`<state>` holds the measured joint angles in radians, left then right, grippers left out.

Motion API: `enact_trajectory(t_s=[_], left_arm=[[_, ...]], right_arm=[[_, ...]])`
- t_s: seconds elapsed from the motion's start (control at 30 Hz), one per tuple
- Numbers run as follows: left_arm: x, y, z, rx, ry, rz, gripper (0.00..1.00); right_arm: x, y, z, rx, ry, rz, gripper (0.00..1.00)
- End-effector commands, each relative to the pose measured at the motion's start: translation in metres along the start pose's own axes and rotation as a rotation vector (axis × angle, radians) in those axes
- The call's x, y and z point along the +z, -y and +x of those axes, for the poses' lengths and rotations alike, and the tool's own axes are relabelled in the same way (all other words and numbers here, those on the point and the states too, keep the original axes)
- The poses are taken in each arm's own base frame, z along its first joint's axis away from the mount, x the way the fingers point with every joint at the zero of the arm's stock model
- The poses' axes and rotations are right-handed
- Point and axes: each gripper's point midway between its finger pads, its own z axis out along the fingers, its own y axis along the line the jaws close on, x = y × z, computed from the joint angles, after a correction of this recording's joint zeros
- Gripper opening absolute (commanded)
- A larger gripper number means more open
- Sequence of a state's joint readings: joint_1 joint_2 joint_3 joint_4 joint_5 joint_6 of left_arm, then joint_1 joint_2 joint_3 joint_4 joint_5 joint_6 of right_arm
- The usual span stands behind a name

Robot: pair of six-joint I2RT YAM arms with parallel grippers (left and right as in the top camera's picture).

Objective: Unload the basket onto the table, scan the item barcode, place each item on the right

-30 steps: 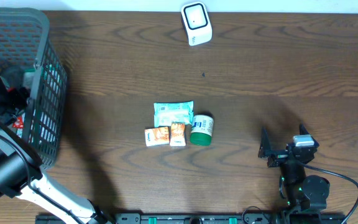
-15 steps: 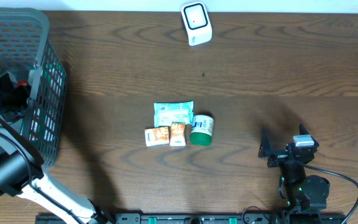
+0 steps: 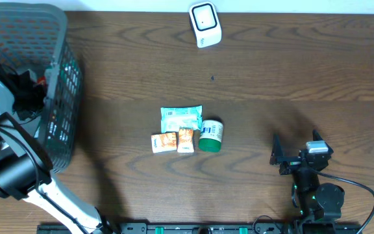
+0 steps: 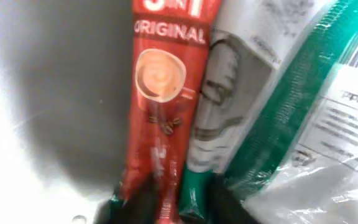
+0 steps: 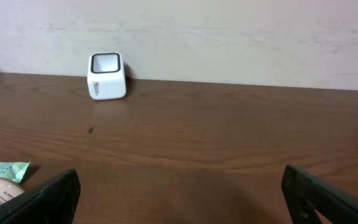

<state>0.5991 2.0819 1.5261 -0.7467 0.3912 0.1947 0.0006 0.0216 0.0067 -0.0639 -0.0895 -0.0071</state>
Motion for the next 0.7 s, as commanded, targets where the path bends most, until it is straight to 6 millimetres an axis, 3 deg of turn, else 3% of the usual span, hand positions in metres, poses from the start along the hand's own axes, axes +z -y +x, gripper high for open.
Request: enact_trajectory(t_s=[0.0,0.13,0.27,0.43,0.67], left_arm=[[0.029,0.022,0.025,0.031,-0.093,0.117,0.07],[0.011,0.017,0.011,0.008,-0.034,0.139,0.07],[-0.035,0.007,-0.014,-0.090,0.074,0.115,0.07],[-0.122,0.008,-0.033,-0.147,0.280,0.083,0.07],[-0.237,0.054,-0.031,-0.155,0.546,0.089,0.07]], right_arm=[[0.000,0.002,0.001,0.014,-0.003,0.008,0.99],[0.000,0.002,0.001,0.014,-0.003,0.008,0.99],[0.000,0.002,0.001,0.014,-0.003,0.008,0.99],[0.000,0.002,0.001,0.014,-0.003,0.008,0.99],[0.000,0.002,0.001,0.014,-0.003,0.008,0.99]])
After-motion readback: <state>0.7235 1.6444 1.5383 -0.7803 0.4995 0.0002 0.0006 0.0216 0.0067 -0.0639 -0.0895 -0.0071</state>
